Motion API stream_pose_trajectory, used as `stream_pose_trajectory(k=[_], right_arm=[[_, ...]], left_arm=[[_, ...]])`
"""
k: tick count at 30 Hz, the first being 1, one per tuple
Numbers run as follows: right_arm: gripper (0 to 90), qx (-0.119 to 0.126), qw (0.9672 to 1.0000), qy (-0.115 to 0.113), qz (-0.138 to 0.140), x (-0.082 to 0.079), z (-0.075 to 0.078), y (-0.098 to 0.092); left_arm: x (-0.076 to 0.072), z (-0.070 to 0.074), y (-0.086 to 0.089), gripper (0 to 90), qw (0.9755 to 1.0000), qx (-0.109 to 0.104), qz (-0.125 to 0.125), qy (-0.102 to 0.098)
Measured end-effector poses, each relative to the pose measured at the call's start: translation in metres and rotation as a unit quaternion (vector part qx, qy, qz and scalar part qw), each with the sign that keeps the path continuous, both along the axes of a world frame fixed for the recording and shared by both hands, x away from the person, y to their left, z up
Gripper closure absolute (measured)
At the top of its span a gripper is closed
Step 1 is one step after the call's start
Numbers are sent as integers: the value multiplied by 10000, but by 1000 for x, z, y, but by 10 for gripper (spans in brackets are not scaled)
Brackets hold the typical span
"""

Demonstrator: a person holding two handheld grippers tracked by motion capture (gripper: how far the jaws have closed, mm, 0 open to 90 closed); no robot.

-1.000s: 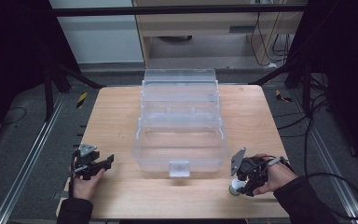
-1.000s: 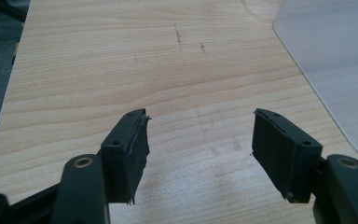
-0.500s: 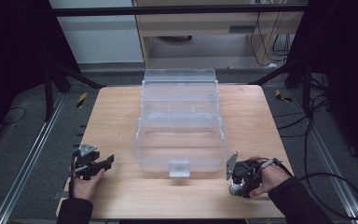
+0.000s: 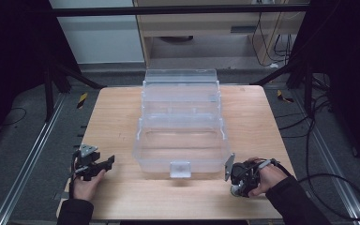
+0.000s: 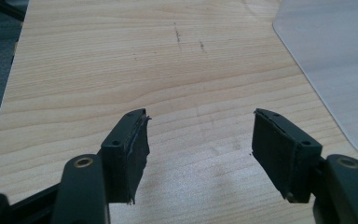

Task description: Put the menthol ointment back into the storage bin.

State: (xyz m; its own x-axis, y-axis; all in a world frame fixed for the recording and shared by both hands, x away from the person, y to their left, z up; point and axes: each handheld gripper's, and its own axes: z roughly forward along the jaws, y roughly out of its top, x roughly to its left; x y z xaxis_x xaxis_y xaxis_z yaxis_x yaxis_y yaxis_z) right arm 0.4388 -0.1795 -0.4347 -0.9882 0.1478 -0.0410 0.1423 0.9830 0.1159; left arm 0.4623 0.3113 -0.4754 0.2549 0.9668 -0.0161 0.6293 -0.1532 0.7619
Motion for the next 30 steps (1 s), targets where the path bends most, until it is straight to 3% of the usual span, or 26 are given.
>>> stream_pose_trajectory(k=[13,30], right_arm=[[504,81,9998,59,-170,1,5,-2],[504,475,9975,-153,-502,1,59,-10]], left_arm=[[0,0,0,358,10000,1,2,8],[0,0,-1,359,10000,13,-9,22]])
